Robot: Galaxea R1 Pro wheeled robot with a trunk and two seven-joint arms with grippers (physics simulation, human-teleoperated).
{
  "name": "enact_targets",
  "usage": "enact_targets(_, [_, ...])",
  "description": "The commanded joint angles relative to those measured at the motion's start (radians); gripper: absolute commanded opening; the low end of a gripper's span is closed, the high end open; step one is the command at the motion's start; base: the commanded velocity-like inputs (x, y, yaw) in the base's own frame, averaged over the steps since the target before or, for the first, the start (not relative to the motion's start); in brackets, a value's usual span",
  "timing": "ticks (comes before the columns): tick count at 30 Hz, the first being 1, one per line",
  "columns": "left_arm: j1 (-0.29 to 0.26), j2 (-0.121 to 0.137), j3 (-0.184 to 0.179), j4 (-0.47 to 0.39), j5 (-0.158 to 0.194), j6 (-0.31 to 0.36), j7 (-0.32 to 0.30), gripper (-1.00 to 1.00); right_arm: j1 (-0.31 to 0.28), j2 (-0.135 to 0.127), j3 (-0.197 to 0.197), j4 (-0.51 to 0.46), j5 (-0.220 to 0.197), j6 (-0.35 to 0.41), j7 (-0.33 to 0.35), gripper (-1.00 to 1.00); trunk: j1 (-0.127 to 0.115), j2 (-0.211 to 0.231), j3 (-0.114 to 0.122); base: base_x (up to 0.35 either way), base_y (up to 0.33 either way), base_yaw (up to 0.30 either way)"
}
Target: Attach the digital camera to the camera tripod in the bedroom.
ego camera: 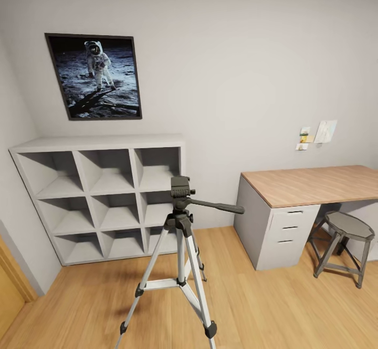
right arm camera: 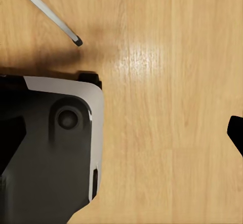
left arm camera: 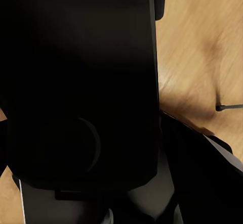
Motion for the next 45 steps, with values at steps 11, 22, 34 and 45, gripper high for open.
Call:
enact_targets(11, [0.0, 0.001, -0.008, 0.0, 0.01, 0.003, -0.002, -1.0, -0.001, -0.006, -0.008, 0.003, 0.01, 0.0, 0.002, 1.0, 0.0, -0.001, -0.009, 0.0, 0.0, 0.0])
enact_targets(22, [0.0, 0.003, -0.008, 0.0, 0.01, 0.003, -0.002, -1.0, -0.001, -0.004, -0.008, 0.003, 0.011, -0.003, 0.001, 1.0, 0.0, -0.001, -0.026, 0.0, 0.0, 0.0])
enact_targets(34, [0.0, 0.004, -0.007, 0.0, 0.011, 0.003, -0.002, -1.0, -0.001, -0.002, -0.007, 0.003, 0.011, -0.007, 0.001, 1.0, 0.0, -0.001, -0.045, 0.0, 0.0, 0.0])
enact_targets(45, [0.0, 0.004, -0.008, 0.0, 0.014, 0.003, -0.002, -1.0, -0.001, -0.003, -0.008, 0.003, 0.012, -0.009, 0.001, 1.0, 0.0, -0.001, -0.062, 0.0, 0.0, 0.0])
